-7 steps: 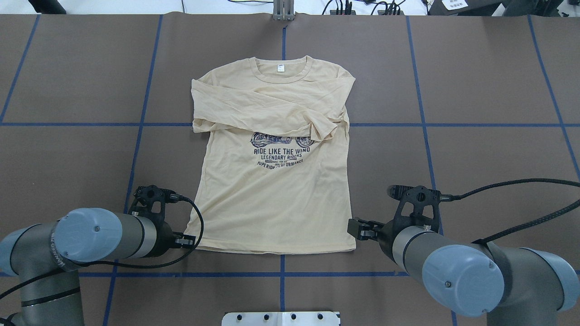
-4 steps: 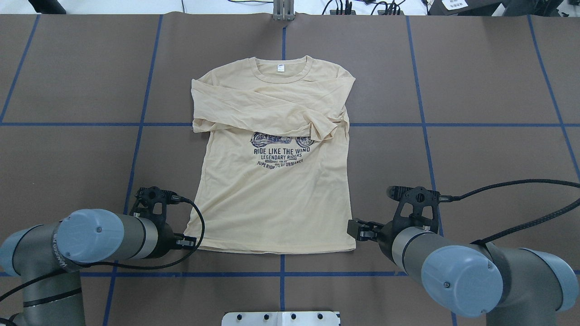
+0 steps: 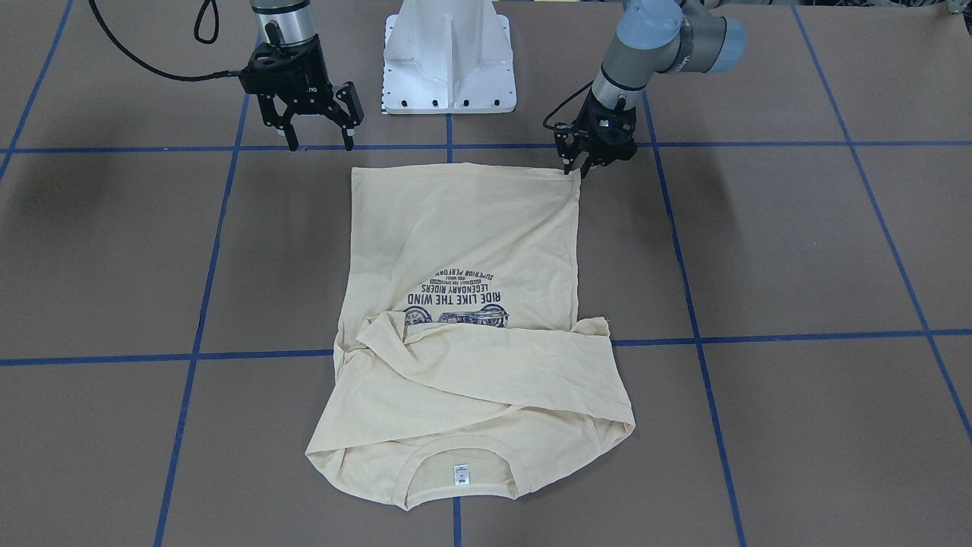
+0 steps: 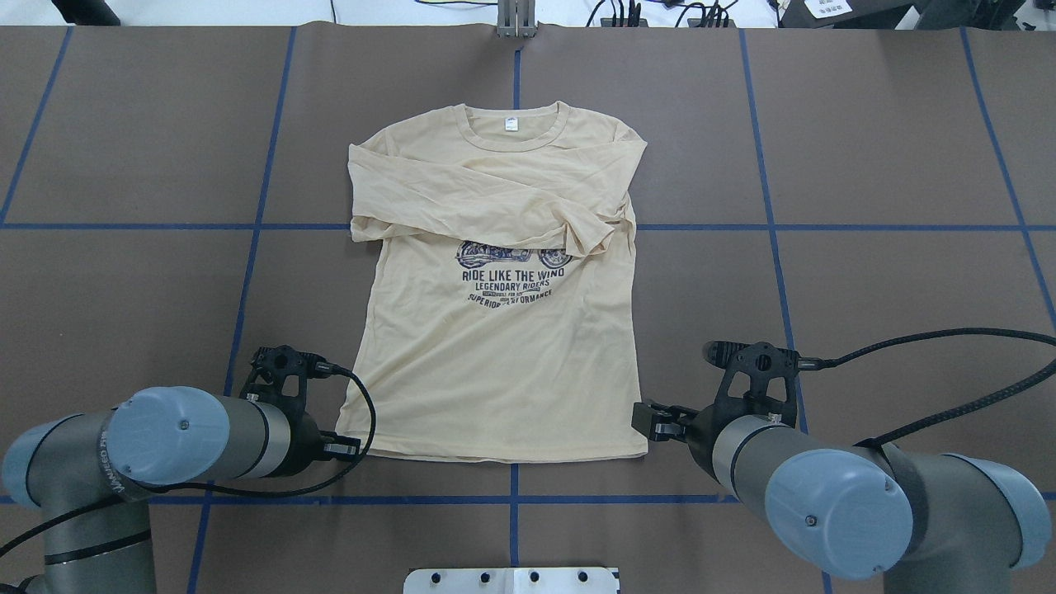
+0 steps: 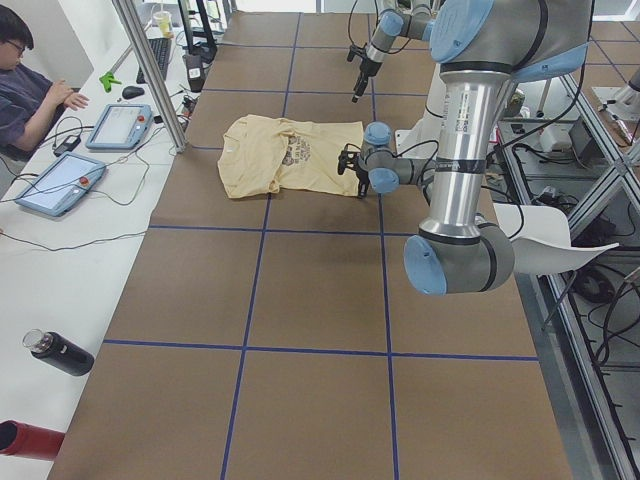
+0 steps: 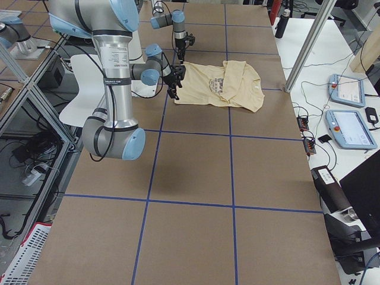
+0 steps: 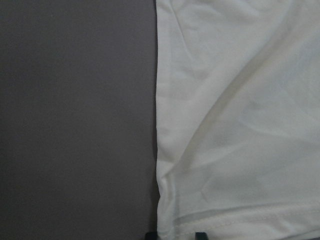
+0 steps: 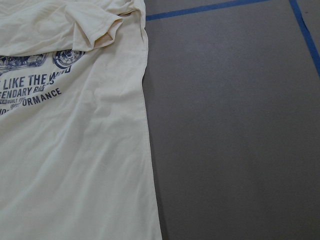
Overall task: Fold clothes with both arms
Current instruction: 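Grasp the hem corners with both grippers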
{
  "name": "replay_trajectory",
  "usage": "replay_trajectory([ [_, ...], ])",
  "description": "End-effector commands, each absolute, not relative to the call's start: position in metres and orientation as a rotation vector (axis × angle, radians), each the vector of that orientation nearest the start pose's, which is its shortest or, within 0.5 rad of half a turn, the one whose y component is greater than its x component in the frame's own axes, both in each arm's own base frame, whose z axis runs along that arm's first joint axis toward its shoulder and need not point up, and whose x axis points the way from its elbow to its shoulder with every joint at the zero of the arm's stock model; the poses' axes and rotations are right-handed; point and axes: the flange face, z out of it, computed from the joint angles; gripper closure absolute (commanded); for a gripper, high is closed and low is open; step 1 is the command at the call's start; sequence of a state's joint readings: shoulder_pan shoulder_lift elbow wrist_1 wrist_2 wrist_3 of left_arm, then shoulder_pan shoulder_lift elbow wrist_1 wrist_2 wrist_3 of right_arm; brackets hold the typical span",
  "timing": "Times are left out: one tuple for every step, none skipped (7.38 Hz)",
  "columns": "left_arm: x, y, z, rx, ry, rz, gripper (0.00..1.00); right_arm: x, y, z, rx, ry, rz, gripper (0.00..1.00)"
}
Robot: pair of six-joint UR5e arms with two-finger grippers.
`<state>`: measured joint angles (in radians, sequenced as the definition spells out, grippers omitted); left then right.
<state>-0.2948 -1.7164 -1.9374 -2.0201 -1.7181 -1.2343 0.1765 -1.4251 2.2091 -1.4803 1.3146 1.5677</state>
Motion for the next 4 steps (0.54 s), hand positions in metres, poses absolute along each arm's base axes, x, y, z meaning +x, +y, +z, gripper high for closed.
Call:
replay_trajectory([
  [0.484, -0.27, 0.365, 0.168, 0.957, 0.106, 0.94, -0.443, -0.24, 0.293, 0.317, -0.844, 0.273, 0.0],
  [0.484, -0.27, 0.364, 0.159, 0.958, 0.088, 1.0, -0.451, -0.24, 0.302, 0.312, -0.827, 0.268, 0.0],
  [0.484, -0.269, 0.362, 0.158, 0.963, 0.087, 1.0, -0.456, -0.238, 0.305, 0.302, -0.83, 0.28, 0.0],
  [0.484, -0.269, 0.356, 0.162, 0.972, 0.089, 1.0, -0.466, -0.236, 0.312, 0.294, -0.857, 0.302, 0.0],
])
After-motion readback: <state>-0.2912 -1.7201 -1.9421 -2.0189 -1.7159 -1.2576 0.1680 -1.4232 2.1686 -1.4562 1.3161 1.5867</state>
